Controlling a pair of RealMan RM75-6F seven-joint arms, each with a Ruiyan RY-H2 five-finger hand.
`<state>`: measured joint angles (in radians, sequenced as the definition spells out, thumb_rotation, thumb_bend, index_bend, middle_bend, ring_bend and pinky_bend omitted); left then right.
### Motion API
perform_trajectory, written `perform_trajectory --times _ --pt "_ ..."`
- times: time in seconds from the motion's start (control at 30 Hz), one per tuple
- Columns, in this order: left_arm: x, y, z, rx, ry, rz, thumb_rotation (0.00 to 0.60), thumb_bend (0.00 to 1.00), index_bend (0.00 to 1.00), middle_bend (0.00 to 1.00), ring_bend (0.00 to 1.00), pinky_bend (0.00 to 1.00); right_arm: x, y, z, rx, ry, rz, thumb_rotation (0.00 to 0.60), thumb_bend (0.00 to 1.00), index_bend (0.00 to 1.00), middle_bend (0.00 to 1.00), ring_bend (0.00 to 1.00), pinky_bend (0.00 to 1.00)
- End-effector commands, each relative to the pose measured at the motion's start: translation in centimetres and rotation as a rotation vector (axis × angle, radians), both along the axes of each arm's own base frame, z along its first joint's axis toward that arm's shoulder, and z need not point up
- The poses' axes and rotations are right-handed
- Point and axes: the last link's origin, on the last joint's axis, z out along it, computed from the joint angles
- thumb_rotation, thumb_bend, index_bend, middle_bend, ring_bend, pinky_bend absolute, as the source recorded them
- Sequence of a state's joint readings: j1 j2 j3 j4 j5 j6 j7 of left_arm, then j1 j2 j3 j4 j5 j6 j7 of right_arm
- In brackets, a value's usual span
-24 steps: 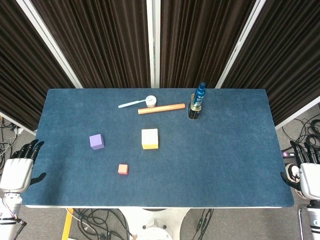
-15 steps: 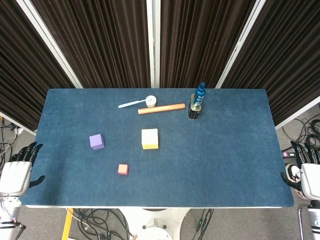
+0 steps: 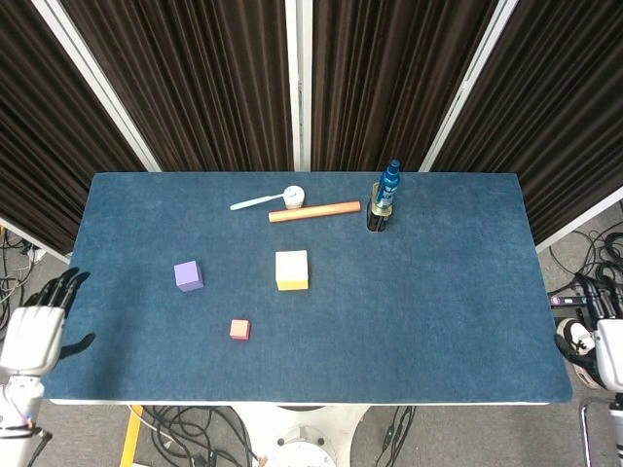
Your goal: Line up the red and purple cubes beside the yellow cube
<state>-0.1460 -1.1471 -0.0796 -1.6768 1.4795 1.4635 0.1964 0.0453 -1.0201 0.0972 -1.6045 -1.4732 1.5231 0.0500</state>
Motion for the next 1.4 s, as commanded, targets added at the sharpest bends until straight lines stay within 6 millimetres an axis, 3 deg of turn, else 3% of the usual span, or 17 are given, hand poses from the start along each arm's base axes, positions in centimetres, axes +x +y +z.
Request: perform_trajectory --times 0.03,0.17,0.37,0.5,0.73,1.17,1.4 --pt "1.1 3.0 -0.3 -0.032 -0.027 -0.062 0.600 0.12 0.22 0.32 0.33 0.53 0.2 -0.1 0.4 -0.009 0.007 0.003 0.600 0.14 0.00 0.10 0.03 0.11" --pt "2.5 6.4 -2.1 -0.125 -0.047 -0.084 0.600 0.12 0.23 0.39 0.42 0.56 0.5 -0.5 0.8 -0.010 0.014 0.013 0.600 0.14 0.00 0.10 0.03 0.11" --pt "4.1 10.1 -6.1 -0.253 -0.046 -0.035 0.600 0.11 0.25 0.59 0.67 0.84 0.9 -1.0 0.9 0.002 0.026 0.021 0.600 0.13 0.00 0.10 0.03 0.11" --pt "4.7 11.8 -8.9 -0.313 -0.074 0.034 0.600 0.09 0.25 0.71 0.80 0.95 1.0 -1.2 0.8 0.010 0.030 0.019 0.600 0.13 0.00 0.11 0.03 0.11" --pt "5.1 13.8 -11.7 -0.359 -0.100 0.136 0.600 0.09 0.25 0.78 0.84 0.97 0.6 -1.4 0.8 0.019 0.030 -0.003 0.600 0.14 0.00 0.11 0.03 0.11" --pt "5.3 15.8 -14.2 -0.389 -0.135 0.295 0.600 0.09 0.25 0.87 0.91 1.00 0.4 -1.9 0.4 0.039 0.020 -0.014 0.600 0.14 0.00 0.11 0.03 0.11" --pt "4.8 16.1 -15.0 -0.365 -0.161 0.363 0.600 0.17 0.35 0.89 0.93 1.00 0.2 -1.9 0.3 0.047 0.013 -0.021 0.600 0.14 0.00 0.11 0.03 0.11"
